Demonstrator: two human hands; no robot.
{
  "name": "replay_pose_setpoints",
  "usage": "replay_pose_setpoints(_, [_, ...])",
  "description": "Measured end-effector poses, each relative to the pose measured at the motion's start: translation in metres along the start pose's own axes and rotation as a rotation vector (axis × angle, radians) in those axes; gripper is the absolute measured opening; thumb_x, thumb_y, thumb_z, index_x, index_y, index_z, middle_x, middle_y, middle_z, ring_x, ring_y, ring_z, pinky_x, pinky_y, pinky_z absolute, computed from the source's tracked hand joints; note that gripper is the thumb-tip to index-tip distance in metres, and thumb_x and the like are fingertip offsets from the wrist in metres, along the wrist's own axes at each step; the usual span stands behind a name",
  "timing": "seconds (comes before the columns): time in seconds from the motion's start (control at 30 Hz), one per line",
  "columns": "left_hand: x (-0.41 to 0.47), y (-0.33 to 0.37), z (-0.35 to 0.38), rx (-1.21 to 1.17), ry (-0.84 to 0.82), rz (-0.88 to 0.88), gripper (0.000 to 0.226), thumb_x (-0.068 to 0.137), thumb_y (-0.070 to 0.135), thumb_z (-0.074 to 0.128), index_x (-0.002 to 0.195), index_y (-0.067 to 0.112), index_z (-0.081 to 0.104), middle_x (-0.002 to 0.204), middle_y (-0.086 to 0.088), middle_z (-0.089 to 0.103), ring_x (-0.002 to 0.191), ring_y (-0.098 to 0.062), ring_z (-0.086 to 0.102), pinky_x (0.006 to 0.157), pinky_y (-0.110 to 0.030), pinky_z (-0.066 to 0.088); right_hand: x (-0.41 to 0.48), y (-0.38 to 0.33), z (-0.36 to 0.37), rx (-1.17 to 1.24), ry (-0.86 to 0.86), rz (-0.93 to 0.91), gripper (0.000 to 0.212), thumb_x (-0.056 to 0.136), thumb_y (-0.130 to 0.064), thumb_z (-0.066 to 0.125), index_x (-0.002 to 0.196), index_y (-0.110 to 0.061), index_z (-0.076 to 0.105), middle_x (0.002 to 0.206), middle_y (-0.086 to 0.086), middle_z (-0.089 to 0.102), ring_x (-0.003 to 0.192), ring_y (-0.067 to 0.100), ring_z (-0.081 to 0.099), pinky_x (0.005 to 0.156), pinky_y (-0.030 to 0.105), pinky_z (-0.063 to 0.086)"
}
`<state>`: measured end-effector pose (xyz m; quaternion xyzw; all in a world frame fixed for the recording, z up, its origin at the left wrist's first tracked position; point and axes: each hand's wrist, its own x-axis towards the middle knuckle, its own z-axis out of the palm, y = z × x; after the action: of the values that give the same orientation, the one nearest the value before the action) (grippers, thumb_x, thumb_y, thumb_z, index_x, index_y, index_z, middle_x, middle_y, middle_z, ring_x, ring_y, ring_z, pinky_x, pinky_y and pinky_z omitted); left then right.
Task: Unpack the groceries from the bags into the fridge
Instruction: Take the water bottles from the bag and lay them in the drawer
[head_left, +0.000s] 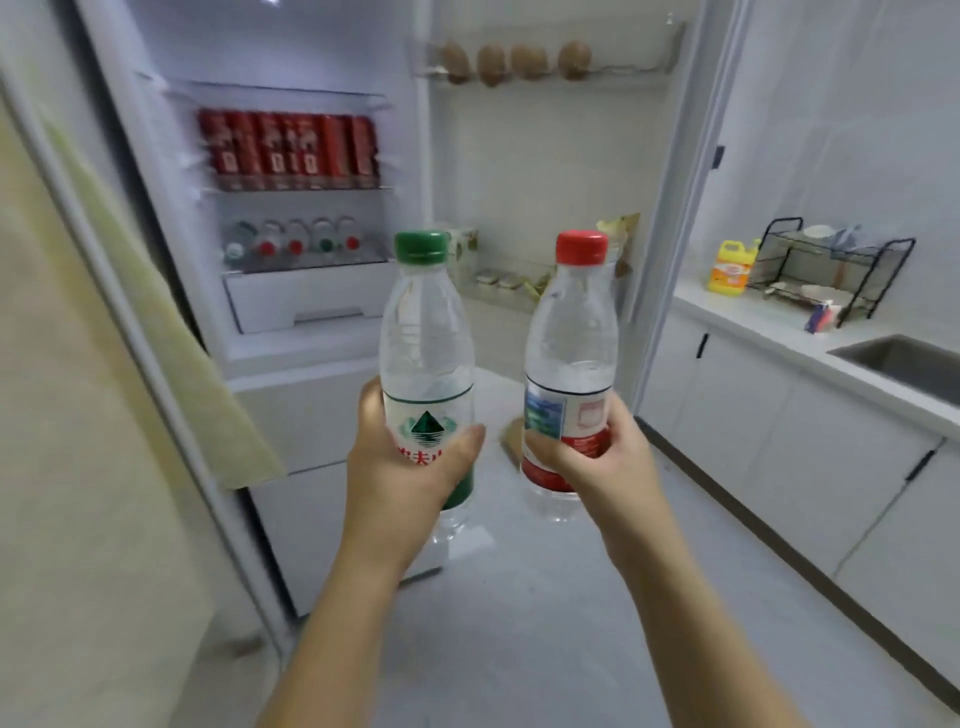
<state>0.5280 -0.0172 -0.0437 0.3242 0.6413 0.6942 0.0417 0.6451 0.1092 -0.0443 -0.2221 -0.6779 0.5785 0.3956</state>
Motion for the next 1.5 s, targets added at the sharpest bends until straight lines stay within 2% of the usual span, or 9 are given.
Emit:
replay_pose_setpoints(0.13, [-0.02,0.002,-0.016,0.065,0.175,0.02,0.058,0.072,0.016,0.083,0.111,0.037,0.047,0.093,0.027,0.064,0.085,0.006,0.063,0.063,-0.008,0.049,0.007,0.002,0.014,0.048,-0.134,-0.034,0.044,0.073,-0.003,0.08,0.106,-0.025,0.062,0.093,-0.006,0.073,0.085,0.008,0.07,0.067,0.017,0.053])
replay_pose_setpoints(0.37, [-0.036,0.005,-0.041,0.158,0.325,0.058,0.059,0.07,0.019,0.084,0.116,0.026,0.048,0.101,0.008,0.064,0.088,-0.002,0.064,0.067,-0.011,0.051,0.001,-0.004,0.034,0.125,-0.29,-0.051,0.042,0.074,-0.003,0.079,0.103,-0.027,0.061,0.09,-0.009,0.072,0.083,0.006,0.069,0.066,0.017,0.055])
replay_pose_setpoints(0.73, [-0.025,0.007,-0.058,0.237,0.397,0.063,0.057,0.069,0.026,0.085,0.11,0.032,0.045,0.093,0.029,0.061,0.085,0.006,0.061,0.069,-0.021,0.05,0.01,-0.009,0.057,0.135,-0.36,-0.053,0.046,0.073,-0.007,0.08,0.11,-0.026,0.06,0.098,-0.002,0.071,0.089,0.012,0.069,0.07,0.023,0.056])
replay_pose_setpoints(0.97, [0.008,0.027,-0.053,0.225,0.402,0.139,0.06,0.07,0.023,0.084,0.115,0.032,0.046,0.099,0.018,0.062,0.088,0.008,0.061,0.064,-0.009,0.05,0.041,-0.03,0.064,0.141,-0.387,-0.108,0.045,0.073,-0.007,0.081,0.108,-0.026,0.06,0.094,-0.005,0.072,0.087,0.011,0.069,0.071,0.024,0.056])
replay_pose_setpoints(1.17, [0.039,0.055,-0.043,0.228,0.388,0.219,0.06,0.069,0.026,0.084,0.118,0.027,0.049,0.094,0.023,0.064,0.087,0.006,0.063,0.067,-0.01,0.051,0.071,-0.058,0.064,0.193,-0.415,-0.168,0.043,0.072,-0.005,0.081,0.107,-0.023,0.062,0.095,-0.002,0.073,0.088,0.014,0.07,0.075,0.026,0.056])
replay_pose_setpoints(1.5, [0.076,0.08,-0.04,0.246,0.38,0.264,0.057,0.072,0.026,0.083,0.117,0.023,0.048,0.096,0.015,0.065,0.086,0.004,0.064,0.066,-0.012,0.053,0.105,-0.078,0.072,0.251,-0.444,-0.193,0.039,0.073,-0.005,0.08,0.103,-0.026,0.063,0.093,-0.004,0.074,0.088,0.013,0.071,0.075,0.025,0.056])
